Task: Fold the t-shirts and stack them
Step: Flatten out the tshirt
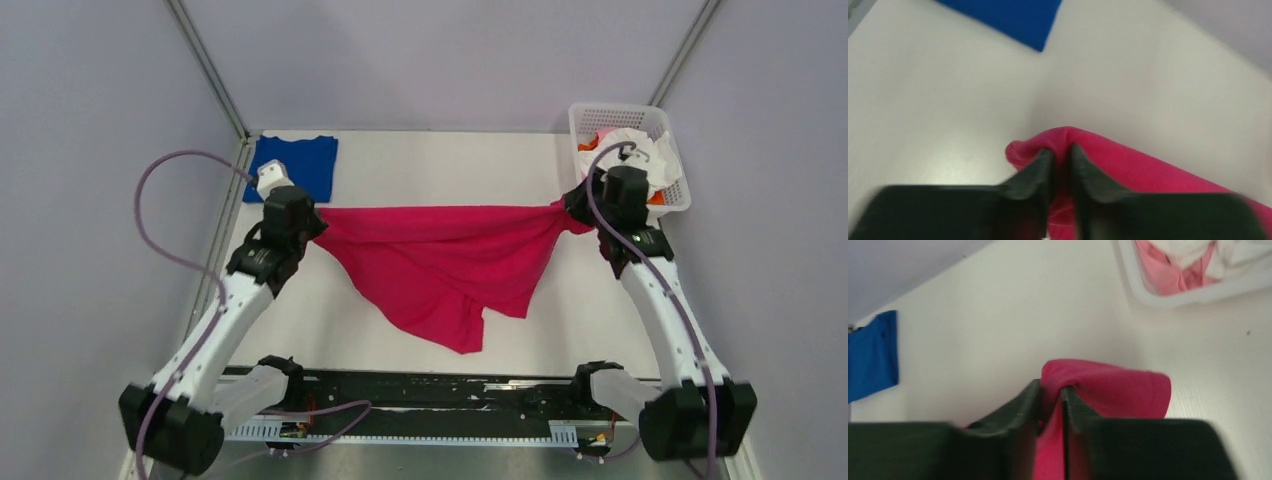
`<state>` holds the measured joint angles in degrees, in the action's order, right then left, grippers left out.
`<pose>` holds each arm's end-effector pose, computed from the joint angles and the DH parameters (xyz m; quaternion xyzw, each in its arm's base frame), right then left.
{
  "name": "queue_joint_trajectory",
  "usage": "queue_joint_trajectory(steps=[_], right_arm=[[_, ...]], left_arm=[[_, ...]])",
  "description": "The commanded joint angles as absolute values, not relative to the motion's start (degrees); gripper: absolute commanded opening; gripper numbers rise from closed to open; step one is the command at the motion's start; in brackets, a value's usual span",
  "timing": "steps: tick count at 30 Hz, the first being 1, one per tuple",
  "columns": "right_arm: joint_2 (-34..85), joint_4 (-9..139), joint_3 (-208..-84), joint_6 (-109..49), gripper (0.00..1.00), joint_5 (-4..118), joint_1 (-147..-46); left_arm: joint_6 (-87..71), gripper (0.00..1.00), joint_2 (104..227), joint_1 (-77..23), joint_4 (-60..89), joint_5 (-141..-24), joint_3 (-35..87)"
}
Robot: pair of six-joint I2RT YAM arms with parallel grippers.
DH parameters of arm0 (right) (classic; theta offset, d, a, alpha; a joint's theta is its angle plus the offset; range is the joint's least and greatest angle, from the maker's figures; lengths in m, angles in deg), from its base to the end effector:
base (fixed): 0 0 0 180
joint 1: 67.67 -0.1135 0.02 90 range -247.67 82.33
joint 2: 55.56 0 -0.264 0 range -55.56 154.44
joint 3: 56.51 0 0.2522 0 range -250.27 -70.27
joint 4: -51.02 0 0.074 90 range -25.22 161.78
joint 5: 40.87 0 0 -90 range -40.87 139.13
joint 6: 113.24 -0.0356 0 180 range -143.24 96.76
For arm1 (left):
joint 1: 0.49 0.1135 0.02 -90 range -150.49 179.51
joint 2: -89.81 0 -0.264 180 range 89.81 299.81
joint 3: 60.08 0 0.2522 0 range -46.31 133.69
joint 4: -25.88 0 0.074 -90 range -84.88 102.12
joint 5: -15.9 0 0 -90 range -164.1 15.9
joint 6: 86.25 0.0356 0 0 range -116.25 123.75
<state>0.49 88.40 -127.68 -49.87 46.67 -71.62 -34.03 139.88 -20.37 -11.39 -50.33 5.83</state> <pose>0.2170 0.0135 0.3568 0.1750 0.8116 0.1297 0.5422 0.1858 -0.0519 0.3458 -0.2404 0.7806 -0.1167 0.5650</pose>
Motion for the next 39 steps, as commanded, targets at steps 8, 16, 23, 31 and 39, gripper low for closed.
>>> queue_joint_trajectory(steps=[8,16,23,31,39], right_arm=[[25.3,89.9,-133.8,-54.3,1.0,42.1,-71.4],[18.9,90.1,-126.1,-58.2,1.0,46.0,-71.4],[15.2,90.2,-119.0,-59.3,1.0,51.6,-71.6],[11.0,90.0,-111.7,-58.5,1.0,52.7,-72.9],[4.0,91.0,-106.4,-56.7,0.99,54.0,-73.3]], left_arm=[[-37.1,1.0,167.3,-11.0,-13.3,-58.7,11.6],[-38.6,1.0,163.9,-11.0,-12.8,-65.1,5.0],[-41.0,0.92,161.7,-11.0,-7.4,-64.1,-3.4],[-43.1,0.83,165.6,-10.9,0.8,-61.3,-5.1],[-43.5,0.74,169.7,-9.8,6.5,-61.6,-4.7]])
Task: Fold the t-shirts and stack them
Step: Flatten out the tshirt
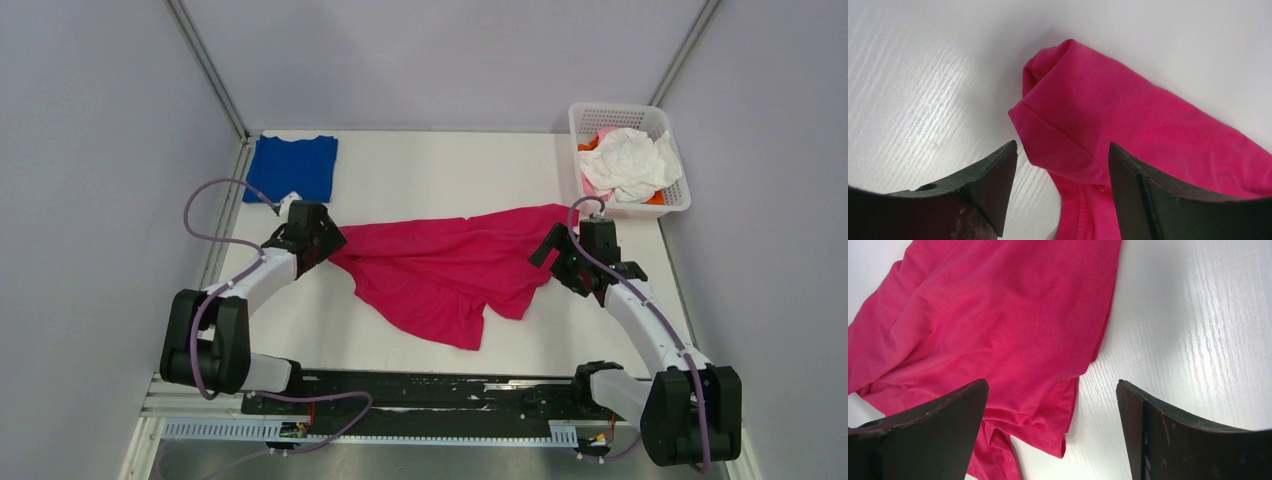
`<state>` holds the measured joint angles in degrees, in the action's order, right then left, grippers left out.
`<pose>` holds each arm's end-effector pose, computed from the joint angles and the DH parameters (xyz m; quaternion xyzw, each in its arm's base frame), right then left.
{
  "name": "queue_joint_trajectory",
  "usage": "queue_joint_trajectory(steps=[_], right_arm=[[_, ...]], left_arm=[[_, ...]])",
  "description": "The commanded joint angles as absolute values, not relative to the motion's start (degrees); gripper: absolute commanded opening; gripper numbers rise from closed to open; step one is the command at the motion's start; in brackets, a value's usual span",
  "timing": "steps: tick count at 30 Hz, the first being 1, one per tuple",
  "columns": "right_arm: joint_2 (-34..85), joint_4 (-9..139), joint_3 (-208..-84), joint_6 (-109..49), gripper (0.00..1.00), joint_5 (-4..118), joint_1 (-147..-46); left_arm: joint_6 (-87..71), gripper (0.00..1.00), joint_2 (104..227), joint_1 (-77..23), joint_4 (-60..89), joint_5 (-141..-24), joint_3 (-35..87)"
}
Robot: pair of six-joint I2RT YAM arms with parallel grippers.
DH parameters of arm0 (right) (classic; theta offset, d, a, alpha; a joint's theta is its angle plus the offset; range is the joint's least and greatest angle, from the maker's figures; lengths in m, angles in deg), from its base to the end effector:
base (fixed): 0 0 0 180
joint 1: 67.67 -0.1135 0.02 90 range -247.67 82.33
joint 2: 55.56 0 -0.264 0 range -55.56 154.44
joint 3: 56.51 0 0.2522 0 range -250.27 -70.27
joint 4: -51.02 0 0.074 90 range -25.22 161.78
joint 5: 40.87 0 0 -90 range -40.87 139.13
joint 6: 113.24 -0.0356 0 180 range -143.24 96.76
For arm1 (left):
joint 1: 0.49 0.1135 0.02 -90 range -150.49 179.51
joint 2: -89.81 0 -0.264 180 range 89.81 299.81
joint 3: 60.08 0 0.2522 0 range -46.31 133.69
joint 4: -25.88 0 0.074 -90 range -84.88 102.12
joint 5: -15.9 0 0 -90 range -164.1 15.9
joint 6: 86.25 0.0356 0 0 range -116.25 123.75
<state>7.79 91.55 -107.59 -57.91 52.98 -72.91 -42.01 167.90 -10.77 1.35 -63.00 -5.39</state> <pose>0.2131 0.0219 0.2086 0.2302 0.9189 0.1387 0.2888 0.2669 -0.0414 0.1908 -0.3161 0.8742 -0.0881 0.3578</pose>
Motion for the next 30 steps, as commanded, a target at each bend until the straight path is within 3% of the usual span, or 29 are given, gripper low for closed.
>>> queue_joint_trajectory(steps=[1,4,9,13,17,20,30], right_arm=[[3.2,91.5,-106.2,-56.7,0.99,54.0,-73.4],[1.5,92.4,-105.6,-56.3,0.99,55.2,-73.3],[0.5,94.8,-105.7,-55.7,0.99,56.2,-73.6],[0.3,96.4,-105.8,-55.1,0.98,57.0,-74.8],[0.5,98.3,-105.9,-54.8,0.97,57.0,-78.3],[1.5,99.3,-105.9,-55.8,0.95,56.8,-82.2],[5.6,101.7,-104.8,-62.5,0.71,54.8,-92.4]], left_arm=[[-43.7,0.72,170.5,-9.4,6.7,-61.7,-4.5],[-43.9,0.63,171.2,-8.9,7.2,-62.3,-4.3],[-43.8,0.57,171.2,-8.6,8.4,-61.3,-4.2],[-43.6,0.46,172.1,-8.2,9.2,-62.2,-3.4],[-43.0,0.24,172.9,-8.1,10.0,-63.2,-2.2],[-43.0,0.01,173.1,-8.1,10.1,-63.5,-1.4],[-42.1,0.0,168.2,-8.1,9.0,-64.8,-2.8]])
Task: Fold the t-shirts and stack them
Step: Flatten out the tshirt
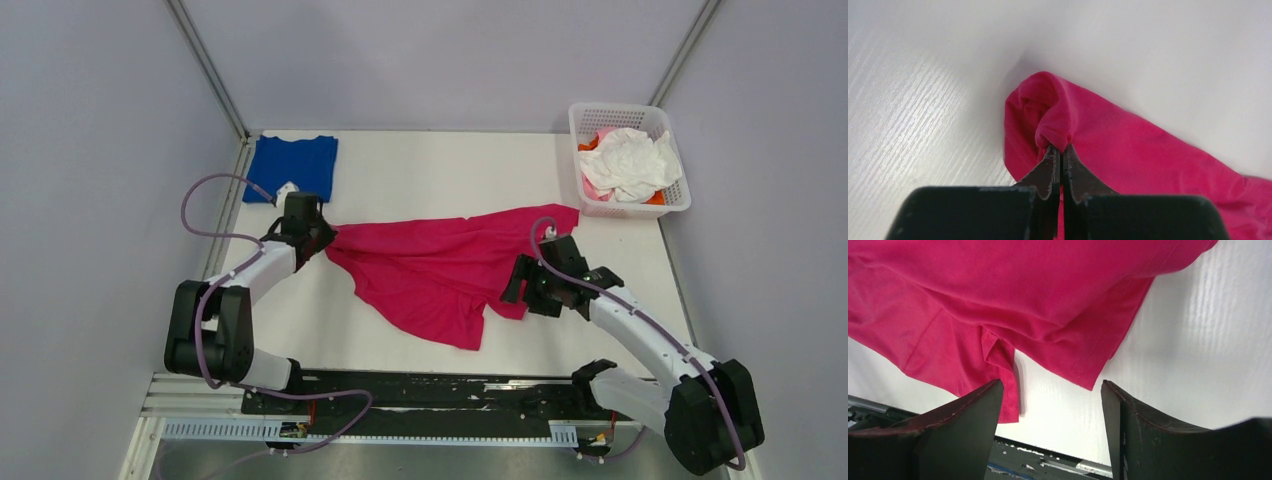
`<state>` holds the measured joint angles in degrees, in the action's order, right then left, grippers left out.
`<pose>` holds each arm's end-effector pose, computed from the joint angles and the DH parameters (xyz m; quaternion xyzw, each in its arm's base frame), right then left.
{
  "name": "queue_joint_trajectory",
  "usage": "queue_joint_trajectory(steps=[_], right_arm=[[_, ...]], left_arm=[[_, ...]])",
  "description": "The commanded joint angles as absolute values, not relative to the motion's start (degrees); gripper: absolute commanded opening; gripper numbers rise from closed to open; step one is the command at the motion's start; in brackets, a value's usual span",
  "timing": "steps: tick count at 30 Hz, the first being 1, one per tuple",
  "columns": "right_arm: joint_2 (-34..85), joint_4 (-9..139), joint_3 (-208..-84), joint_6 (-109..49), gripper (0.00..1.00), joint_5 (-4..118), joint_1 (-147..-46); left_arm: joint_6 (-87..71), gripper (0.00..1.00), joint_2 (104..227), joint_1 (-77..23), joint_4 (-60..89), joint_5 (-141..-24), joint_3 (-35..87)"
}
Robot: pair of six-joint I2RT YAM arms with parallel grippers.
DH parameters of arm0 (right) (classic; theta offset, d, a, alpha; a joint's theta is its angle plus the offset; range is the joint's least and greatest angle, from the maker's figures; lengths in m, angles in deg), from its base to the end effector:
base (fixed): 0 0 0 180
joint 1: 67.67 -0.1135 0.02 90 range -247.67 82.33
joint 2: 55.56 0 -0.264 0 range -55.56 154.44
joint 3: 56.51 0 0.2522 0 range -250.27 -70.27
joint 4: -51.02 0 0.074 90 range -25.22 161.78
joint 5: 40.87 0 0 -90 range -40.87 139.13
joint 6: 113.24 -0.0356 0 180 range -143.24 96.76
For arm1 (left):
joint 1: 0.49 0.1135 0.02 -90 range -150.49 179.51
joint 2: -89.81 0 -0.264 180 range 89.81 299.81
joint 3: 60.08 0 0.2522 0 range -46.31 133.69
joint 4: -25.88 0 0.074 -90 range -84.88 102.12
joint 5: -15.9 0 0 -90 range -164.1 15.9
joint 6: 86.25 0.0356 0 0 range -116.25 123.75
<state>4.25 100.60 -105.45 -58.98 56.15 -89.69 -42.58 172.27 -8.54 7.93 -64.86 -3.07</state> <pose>0.1734 0.0748 0.1990 0.0998 0.9601 0.1748 0.1943 0.2903 -0.0353 0.1919 -0.3303 0.8544 -0.1144 0.3845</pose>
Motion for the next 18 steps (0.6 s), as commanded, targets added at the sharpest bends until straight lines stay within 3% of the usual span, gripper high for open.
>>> queue_joint_trajectory(steps=[1,8,14,16,18], right_arm=[[6.3,101.8,-104.5,-63.1,0.69,54.1,-92.9],[11.1,100.9,-103.2,-66.3,0.62,49.2,-95.8],[14.9,91.2,-100.5,-69.6,0.55,45.8,-96.1],[16.7,89.3,-100.5,-70.3,0.45,44.4,-96.2],[17.6,88.6,-100.9,-70.6,0.26,42.7,-96.1]], left_arm=[[-42.0,0.0,167.7,-8.1,9.0,-65.0,-3.2],[-41.8,0.0,164.5,-8.1,8.7,-64.6,-4.6],[-42.1,0.0,164.8,-8.1,9.1,-65.3,-5.0],[-42.1,0.0,165.1,-8.1,9.1,-65.5,-4.9],[-42.2,0.0,165.2,-8.1,9.1,-65.5,-5.0]])
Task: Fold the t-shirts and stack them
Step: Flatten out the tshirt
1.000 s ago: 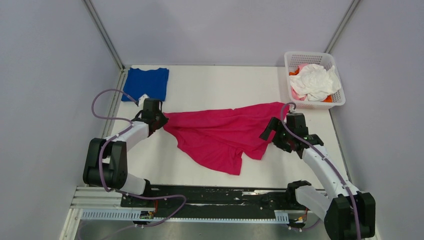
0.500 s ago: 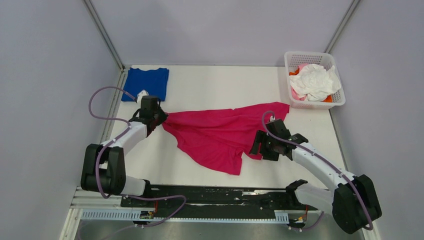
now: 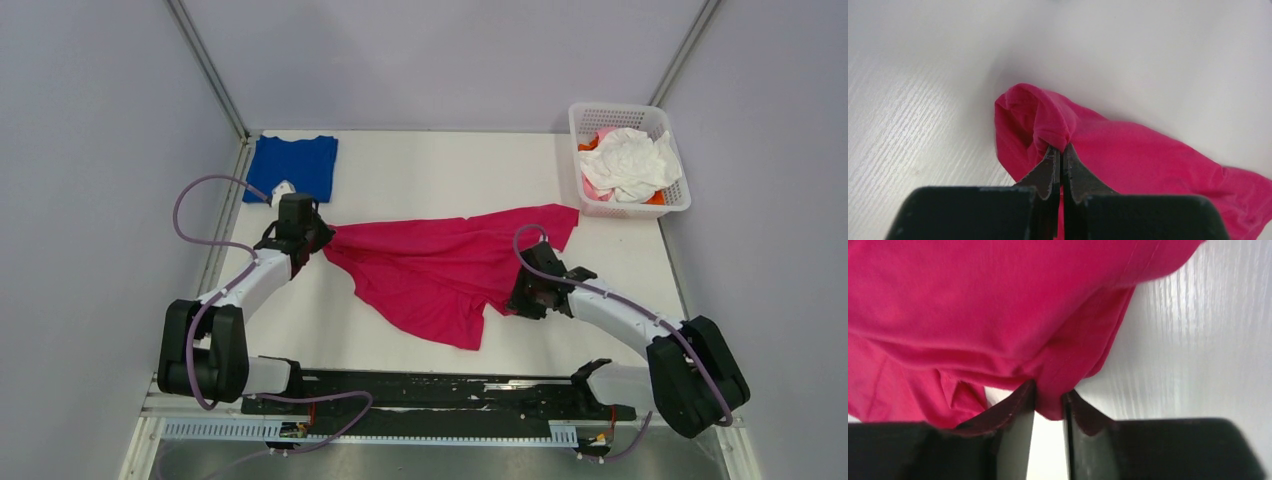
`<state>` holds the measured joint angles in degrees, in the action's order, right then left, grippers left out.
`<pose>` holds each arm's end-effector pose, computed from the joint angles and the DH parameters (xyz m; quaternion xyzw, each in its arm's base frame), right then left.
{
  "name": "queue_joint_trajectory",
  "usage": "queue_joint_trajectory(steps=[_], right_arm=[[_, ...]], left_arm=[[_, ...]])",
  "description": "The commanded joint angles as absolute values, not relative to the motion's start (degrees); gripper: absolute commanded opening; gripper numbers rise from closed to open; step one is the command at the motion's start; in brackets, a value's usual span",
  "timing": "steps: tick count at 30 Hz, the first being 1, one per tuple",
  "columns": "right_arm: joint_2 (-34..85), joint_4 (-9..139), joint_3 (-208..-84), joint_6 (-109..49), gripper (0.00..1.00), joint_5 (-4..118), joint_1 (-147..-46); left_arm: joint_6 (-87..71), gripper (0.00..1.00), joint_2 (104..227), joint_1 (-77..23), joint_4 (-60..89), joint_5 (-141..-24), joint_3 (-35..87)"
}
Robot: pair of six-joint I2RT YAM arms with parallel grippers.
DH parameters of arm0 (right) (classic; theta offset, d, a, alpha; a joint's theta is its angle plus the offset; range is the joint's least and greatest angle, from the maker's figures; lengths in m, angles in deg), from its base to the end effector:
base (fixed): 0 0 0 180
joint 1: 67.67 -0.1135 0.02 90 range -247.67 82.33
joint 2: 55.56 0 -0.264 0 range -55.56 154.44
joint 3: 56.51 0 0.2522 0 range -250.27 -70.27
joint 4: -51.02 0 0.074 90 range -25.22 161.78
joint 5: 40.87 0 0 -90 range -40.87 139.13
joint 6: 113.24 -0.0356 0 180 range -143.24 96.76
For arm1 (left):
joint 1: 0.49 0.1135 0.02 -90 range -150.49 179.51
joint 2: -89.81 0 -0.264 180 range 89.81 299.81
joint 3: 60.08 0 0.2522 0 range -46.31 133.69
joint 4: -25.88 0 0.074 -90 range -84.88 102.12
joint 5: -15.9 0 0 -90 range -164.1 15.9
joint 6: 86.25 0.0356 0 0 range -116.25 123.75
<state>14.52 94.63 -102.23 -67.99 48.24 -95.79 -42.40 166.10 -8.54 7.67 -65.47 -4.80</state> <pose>0.1775 0.0942 0.1561 0.1434 0.9710 0.1073 0.1582 0.2755 -0.0336 0.2105 -0.3245 0.8410 -0.1343 0.4116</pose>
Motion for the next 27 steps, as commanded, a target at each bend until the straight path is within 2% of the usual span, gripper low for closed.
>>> queue_joint_trajectory(steps=[1,3,4,12,19,27], right_arm=[[17.5,88.7,-101.3,-70.7,0.16,41.8,-96.2],[16.1,88.6,-102.5,-70.3,0.01,40.6,-96.2],[14.8,88.6,-103.3,-69.7,0.0,40.4,-96.1],[1.0,91.5,-112.0,-64.2,0.0,32.3,-90.6],[-4.3,85.8,-123.7,-56.4,0.0,29.8,-82.4],[-9.5,81.9,-138.7,-45.8,0.0,28.3,-79.7]], left_arm=[[-42.1,0.0,165.1,-8.1,9.1,-65.5,-4.9],[-42.1,0.0,164.7,-8.1,9.1,-65.3,-4.7],[-42.1,0.0,164.5,-8.1,9.0,-65.2,-4.6],[-42.6,0.0,159.3,-8.1,9.7,-63.6,-1.5],[-41.7,0.0,155.3,-8.1,9.8,-65.1,4.5],[-38.0,0.0,140.8,-8.1,8.3,-67.1,13.7]])
